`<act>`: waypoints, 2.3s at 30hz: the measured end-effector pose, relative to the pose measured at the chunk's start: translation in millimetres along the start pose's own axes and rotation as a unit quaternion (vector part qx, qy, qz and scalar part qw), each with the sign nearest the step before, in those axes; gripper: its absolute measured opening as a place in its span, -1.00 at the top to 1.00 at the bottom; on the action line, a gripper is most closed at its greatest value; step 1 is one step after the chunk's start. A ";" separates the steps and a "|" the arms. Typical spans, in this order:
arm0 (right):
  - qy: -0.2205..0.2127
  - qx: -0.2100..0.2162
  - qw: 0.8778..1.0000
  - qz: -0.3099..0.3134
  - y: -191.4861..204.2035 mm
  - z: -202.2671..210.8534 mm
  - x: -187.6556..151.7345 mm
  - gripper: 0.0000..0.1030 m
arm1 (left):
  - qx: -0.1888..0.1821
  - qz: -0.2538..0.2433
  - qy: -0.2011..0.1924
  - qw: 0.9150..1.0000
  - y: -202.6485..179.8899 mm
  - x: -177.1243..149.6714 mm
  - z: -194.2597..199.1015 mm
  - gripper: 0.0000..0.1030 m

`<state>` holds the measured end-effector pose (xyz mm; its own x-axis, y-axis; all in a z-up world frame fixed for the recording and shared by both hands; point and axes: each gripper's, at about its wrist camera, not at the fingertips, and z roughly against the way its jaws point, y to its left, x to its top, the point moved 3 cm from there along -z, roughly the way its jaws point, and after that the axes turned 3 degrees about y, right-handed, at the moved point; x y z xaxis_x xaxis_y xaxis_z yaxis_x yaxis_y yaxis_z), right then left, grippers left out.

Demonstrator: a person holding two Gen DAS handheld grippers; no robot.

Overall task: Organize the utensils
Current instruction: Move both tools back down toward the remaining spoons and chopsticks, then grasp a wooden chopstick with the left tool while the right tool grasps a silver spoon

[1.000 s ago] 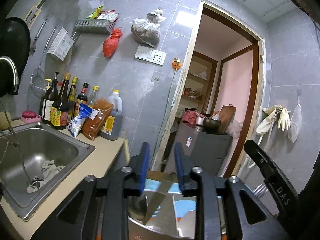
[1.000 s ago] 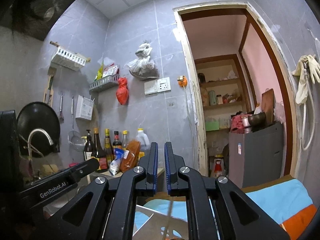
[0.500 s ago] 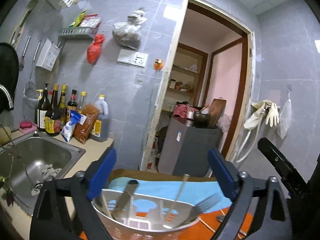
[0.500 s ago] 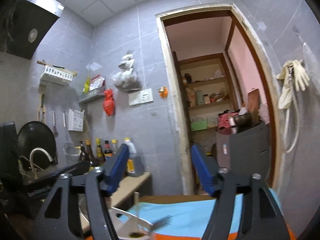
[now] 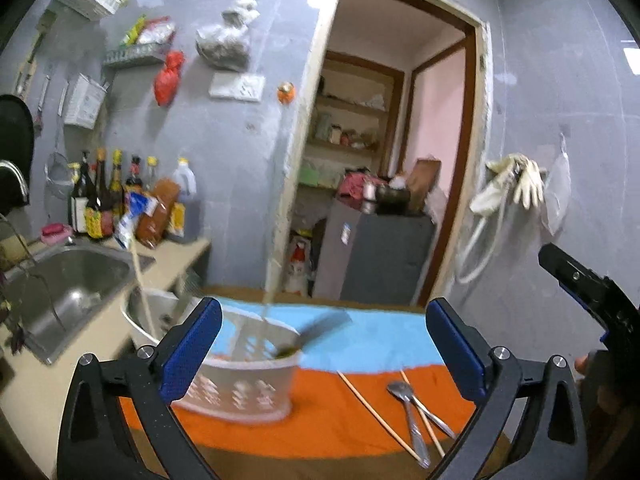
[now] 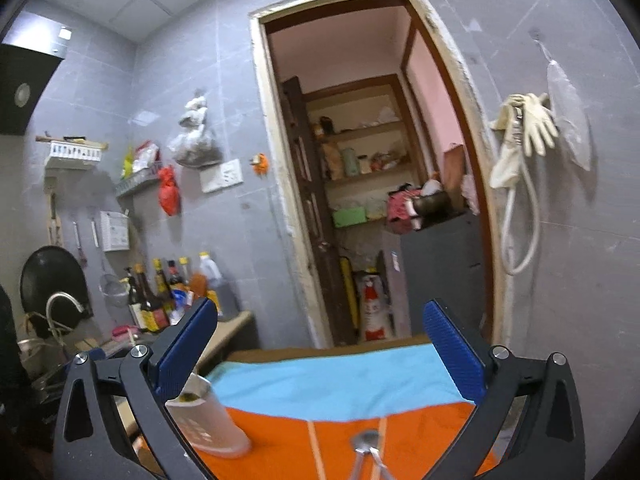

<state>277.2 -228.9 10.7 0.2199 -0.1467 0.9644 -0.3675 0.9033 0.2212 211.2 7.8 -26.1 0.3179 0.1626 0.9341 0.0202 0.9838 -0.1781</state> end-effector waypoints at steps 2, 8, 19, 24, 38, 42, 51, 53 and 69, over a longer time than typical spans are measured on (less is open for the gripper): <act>0.013 -0.010 1.000 0.009 -12.6 2.4 -4.7 -1.00 | -0.010 0.006 0.022 1.000 -8.8 -11.2 -8.6 -0.94; 0.086 -0.054 0.994 0.035 -49.9 -8.0 -36.5 -1.00 | -0.008 0.013 0.089 0.996 -26.1 -53.3 -46.4 -0.94; 0.233 -0.068 0.969 0.032 -89.5 -58.3 -123.3 -1.00 | 0.004 0.009 0.193 0.981 -39.4 -108.9 -109.2 -0.94; 0.306 -0.024 0.951 0.028 -92.1 -80.1 -149.5 -0.50 | 0.002 0.015 0.245 0.969 -38.0 -122.3 -139.3 -0.92; 0.391 0.006 0.917 0.081 -70.7 -99.7 -175.3 0.11 | -0.040 -0.002 0.299 0.953 -46.5 -126.4 -182.8 0.09; 0.395 -0.011 0.912 0.107 -65.9 -109.0 -176.6 0.14 | -0.028 0.017 0.317 0.948 -40.5 -127.2 -201.2 0.43; 0.395 -0.017 0.914 0.092 -68.6 -131.9 -172.5 0.78 | -0.032 0.069 0.335 0.939 -24.7 -116.7 -222.1 0.83; 0.394 -0.017 0.916 0.079 -73.0 -129.9 -171.4 0.87 | -0.038 0.081 0.338 0.937 -20.2 -116.5 -218.9 0.87; 0.423 0.006 0.906 0.001 -92.7 -161.7 -161.2 0.84 | -0.043 0.085 0.349 0.932 -22.7 -120.4 -200.7 0.91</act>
<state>421.9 -223.8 -188.7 0.8312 0.2214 0.5100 -0.3776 0.8981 0.2254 362.7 -49.3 -196.6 0.8625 0.1967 0.4663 -0.0203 0.9341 -0.3565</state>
